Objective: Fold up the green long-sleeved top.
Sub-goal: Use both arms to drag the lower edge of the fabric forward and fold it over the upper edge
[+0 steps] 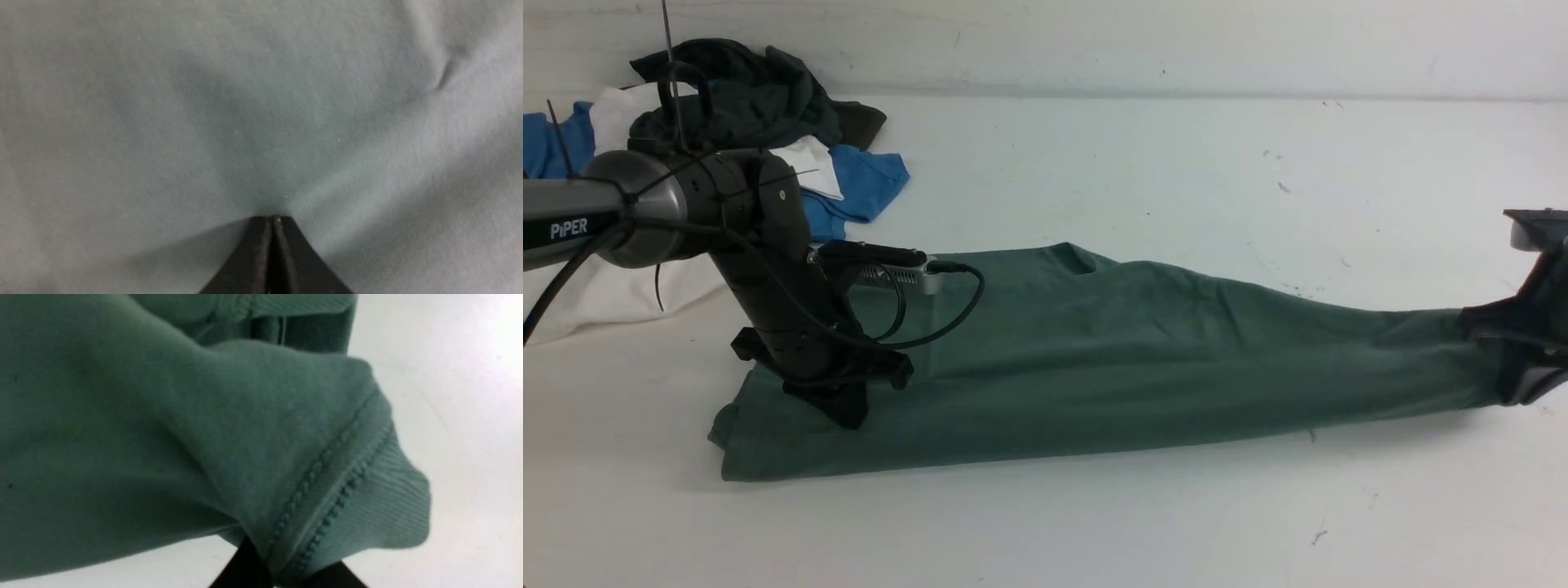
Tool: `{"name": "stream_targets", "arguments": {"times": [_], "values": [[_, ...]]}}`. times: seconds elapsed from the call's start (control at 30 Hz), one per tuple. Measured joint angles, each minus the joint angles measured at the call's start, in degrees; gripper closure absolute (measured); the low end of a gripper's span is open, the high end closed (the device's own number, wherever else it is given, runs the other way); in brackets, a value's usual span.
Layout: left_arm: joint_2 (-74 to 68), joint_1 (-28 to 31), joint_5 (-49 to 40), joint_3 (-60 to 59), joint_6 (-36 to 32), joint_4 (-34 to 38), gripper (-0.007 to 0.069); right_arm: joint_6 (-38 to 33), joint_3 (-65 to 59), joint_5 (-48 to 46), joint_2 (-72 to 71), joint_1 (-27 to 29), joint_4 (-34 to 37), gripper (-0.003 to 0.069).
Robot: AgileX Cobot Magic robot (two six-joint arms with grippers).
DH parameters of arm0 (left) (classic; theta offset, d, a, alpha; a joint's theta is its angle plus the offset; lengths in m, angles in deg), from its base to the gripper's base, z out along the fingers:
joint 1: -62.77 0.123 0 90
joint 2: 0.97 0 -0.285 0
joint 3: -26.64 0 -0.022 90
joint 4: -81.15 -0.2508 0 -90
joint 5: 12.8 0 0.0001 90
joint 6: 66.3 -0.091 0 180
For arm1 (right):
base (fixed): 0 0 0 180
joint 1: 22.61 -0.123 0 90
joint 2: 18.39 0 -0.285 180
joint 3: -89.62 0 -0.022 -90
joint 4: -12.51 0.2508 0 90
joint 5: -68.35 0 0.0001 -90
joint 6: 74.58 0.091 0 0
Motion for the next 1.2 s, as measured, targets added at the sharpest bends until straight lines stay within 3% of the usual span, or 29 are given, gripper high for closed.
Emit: {"name": "stream_targets", "arguments": {"times": [0.3, 0.53, 0.57, 0.67, 0.77, 0.9, 1.03, 1.2], "values": [[0.5, -0.1, -2.6, 1.5, 0.6, -0.8, 0.0628, 7.6, 0.2, -0.9, 0.0, -0.1, -3.5, 0.0594], [6.9, 2.1, -6.4, 7.0, 3.8, -1.7, 0.0628, 13.8, 0.2, -1.0, -2.4, 0.0, -7.9, 0.0391], [7.4, 3.5, -8.4, 10.0, 5.0, -1.5, 0.0628, 14.1, 0.2, -1.0, -3.5, 0.0, -7.9, 0.0329], [6.4, 5.2, -10.8, 14.3, 6.0, -1.3, 0.0628, 14.2, 0.2, -1.0, -5.3, 0.0, -6.5, 0.0235], [3.5, 6.5, -11.2, 18.7, 6.2, -1.3, 0.0628, 13.6, 0.2, -1.1, -7.1, 0.0, -2.7, 0.0180], [-3.3, 6.7, -9.7, 24.4, 6.2, -2.6, 0.0627, 10.4, 0.2, -1.4, -10.5, -0.3, 3.8, 0.0161], [-7.2, 6.7, -7.2, 26.9, 6.3, -3.4, 0.0610, 9.1, 0.2, -1.4, -12.6, -1.4, 5.3, 0.0159], [-13.2, 6.7, -1.2, 29.8, 9.1, -5.3, 0.0513, 7.9, 0.2, -1.8, -14.5, -4.4, 5.7, 0.0158]]}}
